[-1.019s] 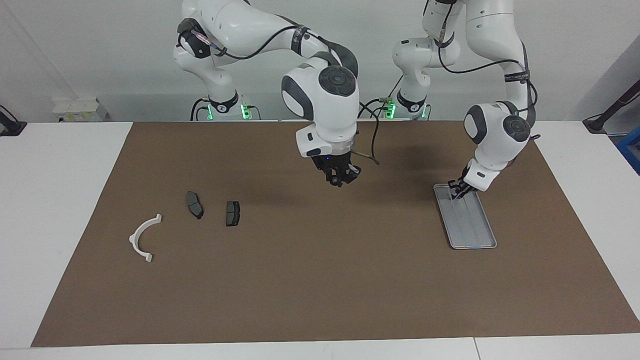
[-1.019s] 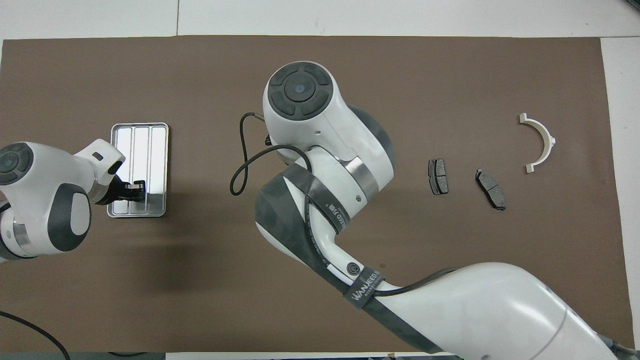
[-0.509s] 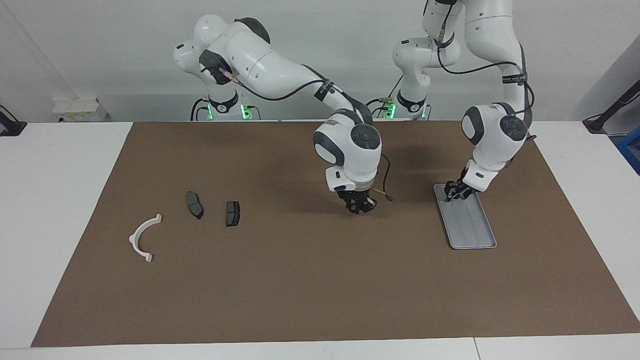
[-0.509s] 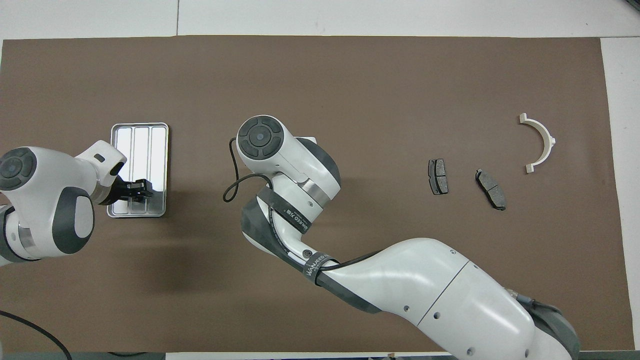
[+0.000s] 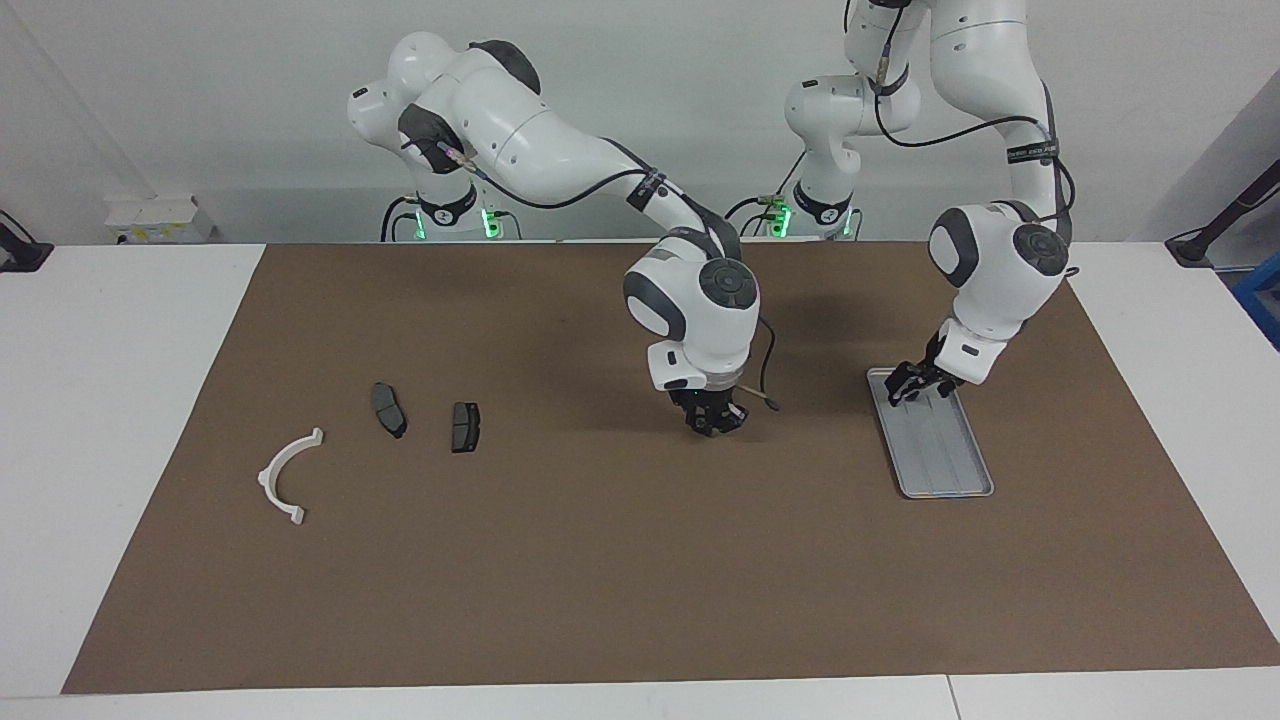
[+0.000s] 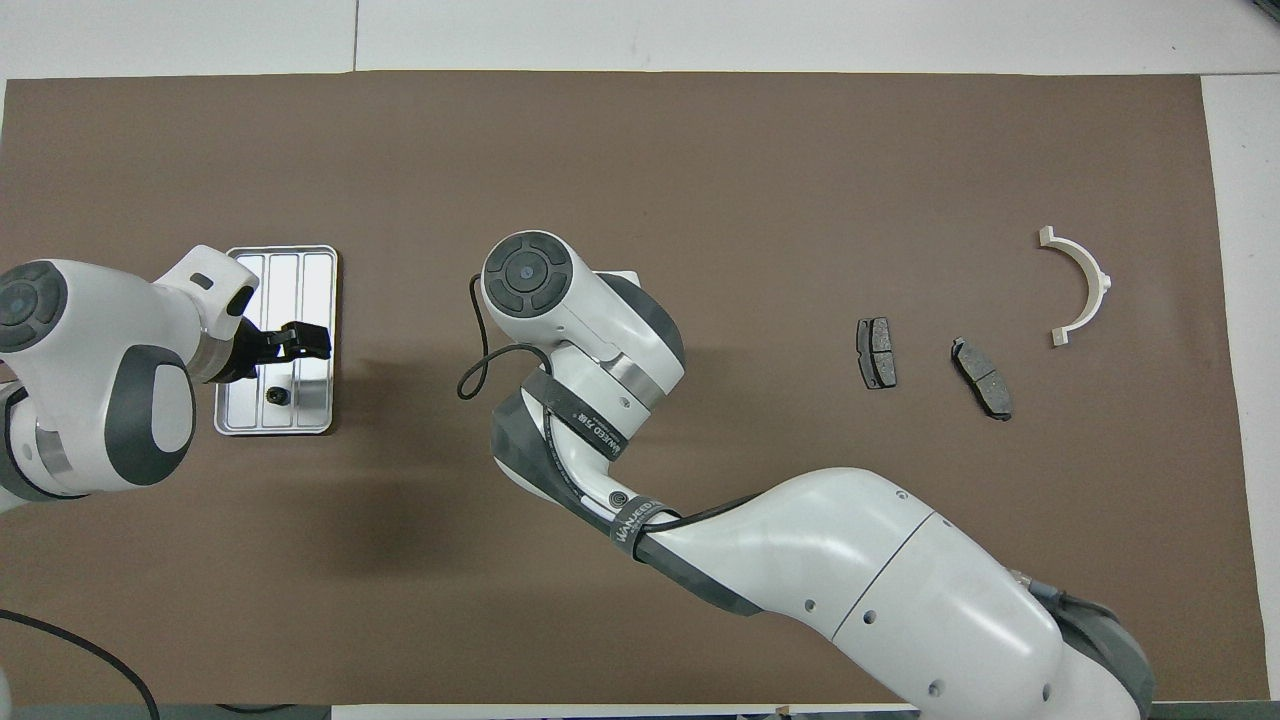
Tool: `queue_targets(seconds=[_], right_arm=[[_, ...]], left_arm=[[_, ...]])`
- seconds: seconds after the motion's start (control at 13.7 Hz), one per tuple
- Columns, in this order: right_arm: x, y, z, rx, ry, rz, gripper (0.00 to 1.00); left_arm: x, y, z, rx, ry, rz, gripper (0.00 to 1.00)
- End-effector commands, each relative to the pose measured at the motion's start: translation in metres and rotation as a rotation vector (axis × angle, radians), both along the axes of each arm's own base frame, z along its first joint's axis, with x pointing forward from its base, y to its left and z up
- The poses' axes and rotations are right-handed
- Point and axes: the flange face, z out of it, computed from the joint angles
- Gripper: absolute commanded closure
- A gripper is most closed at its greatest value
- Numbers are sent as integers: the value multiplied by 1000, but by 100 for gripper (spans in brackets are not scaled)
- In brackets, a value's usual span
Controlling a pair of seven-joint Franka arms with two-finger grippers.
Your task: Pick bearing gear from pile to tray
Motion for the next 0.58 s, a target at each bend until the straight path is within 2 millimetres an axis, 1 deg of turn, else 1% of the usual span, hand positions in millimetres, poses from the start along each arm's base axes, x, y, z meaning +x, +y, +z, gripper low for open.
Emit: queue_targets(seconds=[0.0, 0.07, 0.15, 0.22, 0.29, 0.36, 0.44, 0.51], right_arm=[[12, -15, 7, -39, -12, -26, 0], [15, -19, 16, -41, -14, -31, 0], [22, -32, 33, -48, -10, -48, 0], [31, -49, 48, -55, -6, -58, 0], [39, -64, 69, -47, -19, -39, 0], [50, -85, 92, -31, -33, -5, 0], [59, -109, 112, 5, -20, 19, 0], [71, -136, 133, 46, -23, 35, 0]], left_arm=[[0, -13, 1, -12, 18, 42, 0], [1, -15, 1, -13, 18, 43, 0], [0, -24, 1, -13, 20, 48, 0], [-2, -46, 2, -14, 14, 71, 0], [-3, -65, 0, -14, 15, 107, 0], [-3, -83, 2, -15, 11, 132, 0], [-4, -112, 9, -19, 5, 150, 0], [-5, -134, 12, -16, 8, 180, 0]])
